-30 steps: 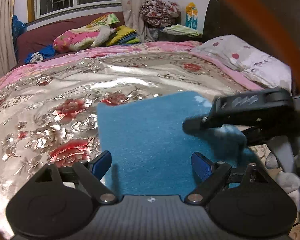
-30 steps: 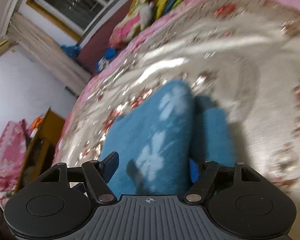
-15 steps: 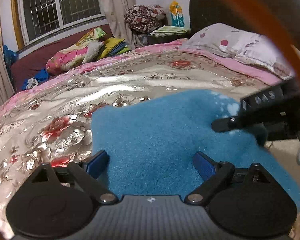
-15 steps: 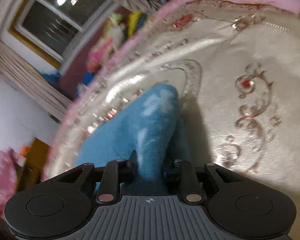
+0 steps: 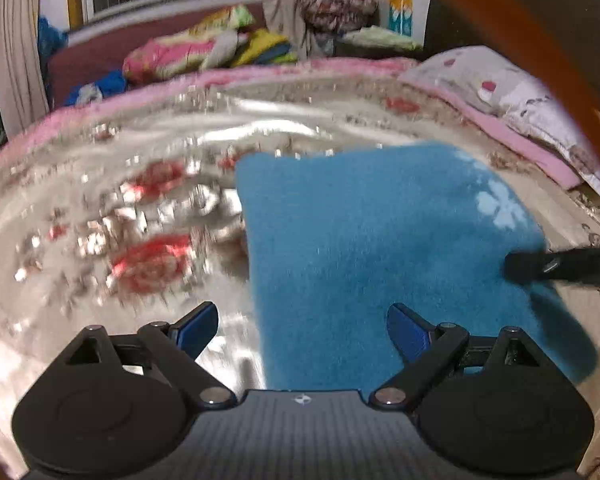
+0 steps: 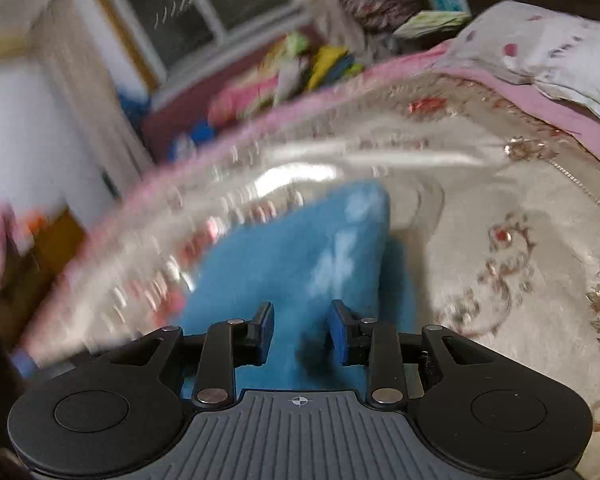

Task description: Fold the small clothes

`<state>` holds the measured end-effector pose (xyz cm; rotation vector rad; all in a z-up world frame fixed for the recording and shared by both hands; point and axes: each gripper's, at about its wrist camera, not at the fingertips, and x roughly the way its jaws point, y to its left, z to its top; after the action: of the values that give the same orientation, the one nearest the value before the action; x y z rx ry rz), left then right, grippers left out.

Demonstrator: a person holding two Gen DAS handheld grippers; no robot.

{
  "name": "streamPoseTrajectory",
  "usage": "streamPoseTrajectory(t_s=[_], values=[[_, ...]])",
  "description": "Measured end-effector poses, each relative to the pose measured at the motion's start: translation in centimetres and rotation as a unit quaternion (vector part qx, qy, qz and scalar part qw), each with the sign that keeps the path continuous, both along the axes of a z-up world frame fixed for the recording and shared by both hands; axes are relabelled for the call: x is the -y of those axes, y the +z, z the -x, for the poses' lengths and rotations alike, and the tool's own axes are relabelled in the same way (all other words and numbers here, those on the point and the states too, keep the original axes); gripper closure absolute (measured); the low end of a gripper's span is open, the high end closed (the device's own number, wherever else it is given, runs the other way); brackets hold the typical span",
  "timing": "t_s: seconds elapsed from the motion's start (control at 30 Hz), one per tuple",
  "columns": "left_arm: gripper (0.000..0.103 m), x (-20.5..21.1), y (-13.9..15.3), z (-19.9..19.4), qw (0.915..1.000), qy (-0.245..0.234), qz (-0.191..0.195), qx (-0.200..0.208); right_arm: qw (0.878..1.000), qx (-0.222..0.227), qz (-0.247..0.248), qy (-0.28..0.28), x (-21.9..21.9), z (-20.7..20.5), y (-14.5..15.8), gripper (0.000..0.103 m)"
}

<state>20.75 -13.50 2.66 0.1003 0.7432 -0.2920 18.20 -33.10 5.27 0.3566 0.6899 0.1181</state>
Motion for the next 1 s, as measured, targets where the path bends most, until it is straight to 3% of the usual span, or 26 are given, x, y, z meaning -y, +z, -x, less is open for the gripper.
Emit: streamPoseTrajectory(t_s=[0.07, 0.13, 0.3, 0.57, 1.0], values=[[0.006, -0.1, 0.6, 0.7, 1.0, -0.003, 0.002, 0.0, 0.999, -0.038, 0.02, -0.019, 0.3, -1.4, -2.1, 0.082], [0.006, -0.1, 1.4, 1.7, 0.9998, -0.006, -0.012, 0.014, 0.998, -0.049, -0.005, -0.037, 1.2, -1.8, -2.0, 0.082], [0.006, -0.5, 2.0, 3.7, 0.9996, 0.008, -0.02, 0.015, 0.999, -0.009, 0.031, -0.025, -0.6, 1.6, 1.8, 0.073], [0.005, -0.8, 2.1, 7.2, 0.9994, 0.014, -0.029, 0.012, 0.998, -0.005, 0.066, -0.019, -3.8, 6.6, 3.1, 0.068], [0.003, -2.7, 2.9, 10.8, 0.9994, 0.015, 0.03, -0.008, 0.996, -0.015, 0.073, -0.039, -6.1, 12.0, 2.9, 0.048]])
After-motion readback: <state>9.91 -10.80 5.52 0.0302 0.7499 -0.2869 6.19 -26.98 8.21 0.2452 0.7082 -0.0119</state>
